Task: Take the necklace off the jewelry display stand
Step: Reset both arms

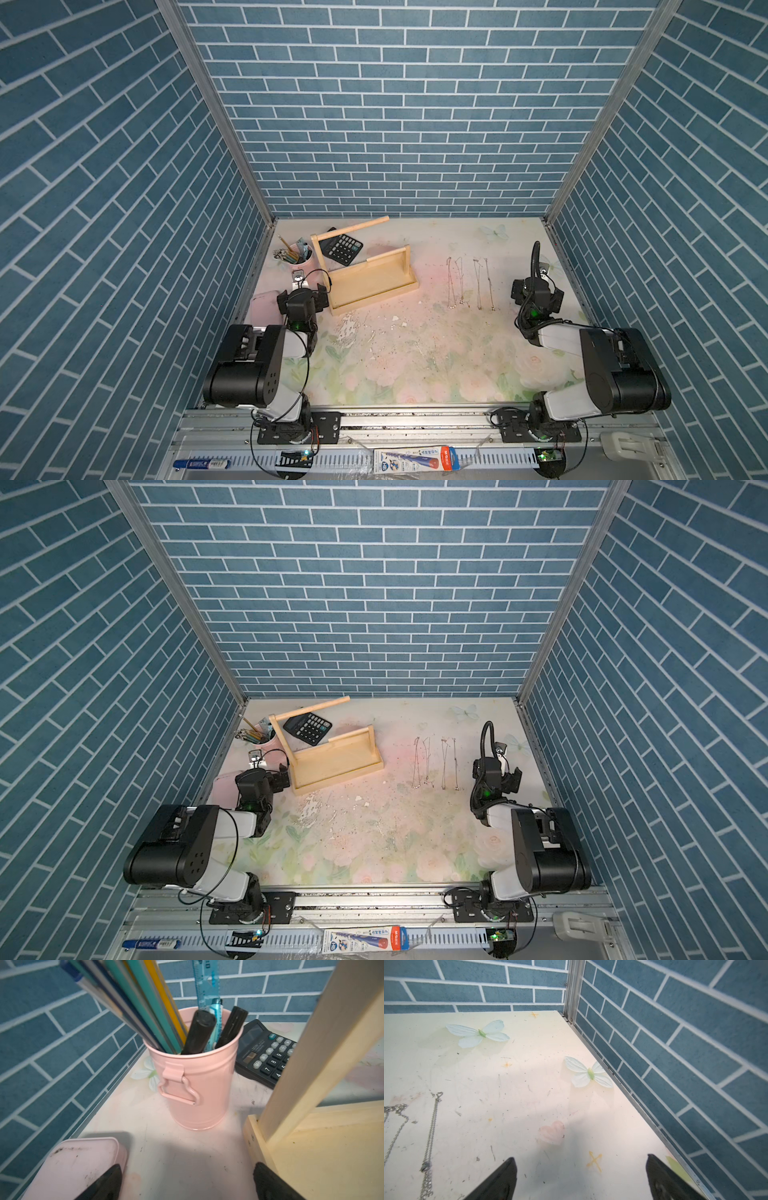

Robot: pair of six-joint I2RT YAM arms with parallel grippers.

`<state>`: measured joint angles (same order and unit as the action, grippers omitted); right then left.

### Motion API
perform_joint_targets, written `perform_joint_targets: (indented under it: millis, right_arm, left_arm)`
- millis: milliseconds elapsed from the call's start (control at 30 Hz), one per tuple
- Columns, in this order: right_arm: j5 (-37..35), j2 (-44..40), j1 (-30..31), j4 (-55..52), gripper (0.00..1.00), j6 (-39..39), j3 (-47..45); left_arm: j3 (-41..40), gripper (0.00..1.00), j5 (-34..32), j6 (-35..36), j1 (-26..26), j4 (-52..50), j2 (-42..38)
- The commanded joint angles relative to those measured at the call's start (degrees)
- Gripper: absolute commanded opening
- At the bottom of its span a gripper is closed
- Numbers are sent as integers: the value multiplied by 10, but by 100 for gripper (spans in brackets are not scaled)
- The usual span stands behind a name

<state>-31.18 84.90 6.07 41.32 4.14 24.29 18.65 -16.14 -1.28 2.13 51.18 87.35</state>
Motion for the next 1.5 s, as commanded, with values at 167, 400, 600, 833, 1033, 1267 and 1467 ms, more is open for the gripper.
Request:
perform_joint_targets:
  millis: [167, 400, 600, 833, 1033, 1267, 1467]
  right_arm:
    - [17, 9, 3, 76, 96, -26, -15]
    - [70, 4, -25, 63, 99, -5, -15]
    - [120, 10, -46, 36, 99, 4, -2]
    - [143, 3, -47, 120, 99, -4, -50]
    - [153, 30, -50, 94, 99, 2, -30]
    - [171, 31, -69, 105, 99, 12, -31]
    - [165, 33, -63, 105, 99, 7, -30]
  left_arm:
    - [19, 99, 12, 23, 4, 8, -1]
    - [16, 99, 13, 23, 5, 17, 0]
    - [16, 99, 12, 24, 5, 17, 1]
    - [16, 99, 12, 24, 6, 17, 1]
    - [21, 99, 17, 27, 7, 10, 1]
    - [20, 99, 16, 28, 8, 11, 1]
    - [23, 99, 12, 31, 12, 7, 2]
